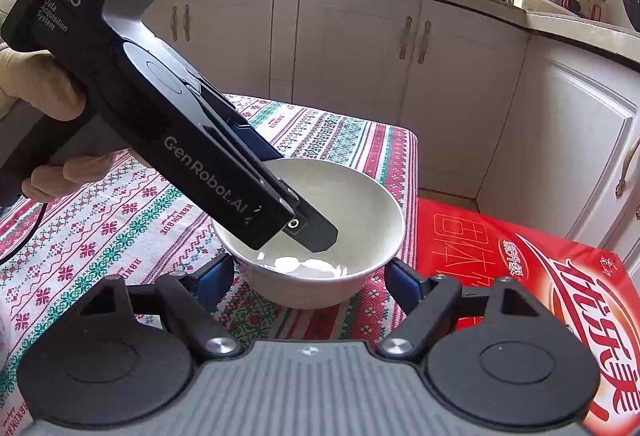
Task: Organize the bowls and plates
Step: 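Carry the held bowl with the left gripper and lower it onto the bowl stack, then open the left gripper to release the bowl onto the stack, then grasp the bowl stack from opposite sides with both grippers and lift it, then carry the bowl stack with both grippers and lower it onto the flowered plate stack, then open both grippers and withdraw them from the bowl stack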
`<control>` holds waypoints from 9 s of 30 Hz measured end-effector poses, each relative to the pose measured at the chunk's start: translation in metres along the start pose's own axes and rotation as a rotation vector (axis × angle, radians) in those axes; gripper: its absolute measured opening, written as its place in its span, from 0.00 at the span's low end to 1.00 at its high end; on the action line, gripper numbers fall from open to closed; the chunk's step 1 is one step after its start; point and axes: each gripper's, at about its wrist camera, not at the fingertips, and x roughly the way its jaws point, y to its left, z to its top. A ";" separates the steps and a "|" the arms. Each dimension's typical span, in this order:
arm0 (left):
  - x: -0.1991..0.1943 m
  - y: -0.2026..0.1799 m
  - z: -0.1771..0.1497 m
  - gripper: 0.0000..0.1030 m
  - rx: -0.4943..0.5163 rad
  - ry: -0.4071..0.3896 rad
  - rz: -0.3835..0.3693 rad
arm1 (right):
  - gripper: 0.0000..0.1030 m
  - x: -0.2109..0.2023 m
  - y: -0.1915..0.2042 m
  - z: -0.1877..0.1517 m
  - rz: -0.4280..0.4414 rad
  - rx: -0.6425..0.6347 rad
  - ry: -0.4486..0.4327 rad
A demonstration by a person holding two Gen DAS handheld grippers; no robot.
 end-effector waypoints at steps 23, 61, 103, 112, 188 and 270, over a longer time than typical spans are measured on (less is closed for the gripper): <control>-0.089 -0.036 -0.029 0.65 -0.011 -0.057 0.021 | 0.83 -0.076 0.042 0.008 0.049 -0.052 -0.012; -0.213 -0.061 -0.163 0.66 -0.206 -0.151 0.170 | 0.83 -0.152 0.174 -0.009 0.256 -0.179 -0.017; -0.216 -0.056 -0.183 0.89 -0.220 -0.175 0.165 | 1.00 -0.147 0.179 -0.017 0.300 -0.179 -0.002; -0.252 -0.073 -0.201 0.92 -0.099 -0.213 0.207 | 1.00 -0.156 0.174 -0.026 0.289 -0.255 0.012; -0.255 0.008 -0.244 0.81 0.211 -0.052 0.054 | 0.87 -0.072 0.260 0.058 0.593 -0.786 0.153; -0.325 0.002 -0.302 0.99 -0.204 -0.340 0.590 | 1.00 -0.052 0.314 0.069 0.347 -0.531 0.079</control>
